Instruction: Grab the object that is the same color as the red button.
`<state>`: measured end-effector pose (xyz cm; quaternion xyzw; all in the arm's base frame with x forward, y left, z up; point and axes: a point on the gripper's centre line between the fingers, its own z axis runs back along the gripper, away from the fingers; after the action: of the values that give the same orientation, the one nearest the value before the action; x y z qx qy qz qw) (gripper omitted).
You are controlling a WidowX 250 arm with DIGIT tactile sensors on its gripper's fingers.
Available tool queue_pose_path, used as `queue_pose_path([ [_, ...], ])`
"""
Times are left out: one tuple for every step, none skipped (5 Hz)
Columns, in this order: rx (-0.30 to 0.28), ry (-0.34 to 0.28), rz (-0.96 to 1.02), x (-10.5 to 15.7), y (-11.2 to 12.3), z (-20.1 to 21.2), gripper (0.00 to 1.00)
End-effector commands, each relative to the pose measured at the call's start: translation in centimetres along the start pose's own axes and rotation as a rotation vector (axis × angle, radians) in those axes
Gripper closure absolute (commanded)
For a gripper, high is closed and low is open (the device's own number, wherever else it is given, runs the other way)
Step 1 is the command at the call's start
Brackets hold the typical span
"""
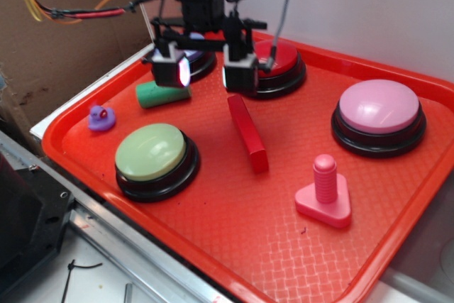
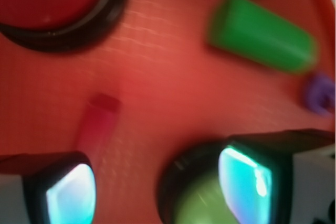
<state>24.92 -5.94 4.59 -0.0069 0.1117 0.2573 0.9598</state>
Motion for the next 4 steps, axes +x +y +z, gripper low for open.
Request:
queue_pose_path([
  [-0.092,-0.01,-0.157,0.6,-1.8,-0.3,0.0],
  [-0.095,0.008,-0.167,0.7,-2.3,-0.9,0.0],
  [-0.08,0.069,-0.116,0.7,-1.3,-2.8,0.07],
  [-0.057,0.09,-0.069,0.0,-0.6,-4.1,1.0],
])
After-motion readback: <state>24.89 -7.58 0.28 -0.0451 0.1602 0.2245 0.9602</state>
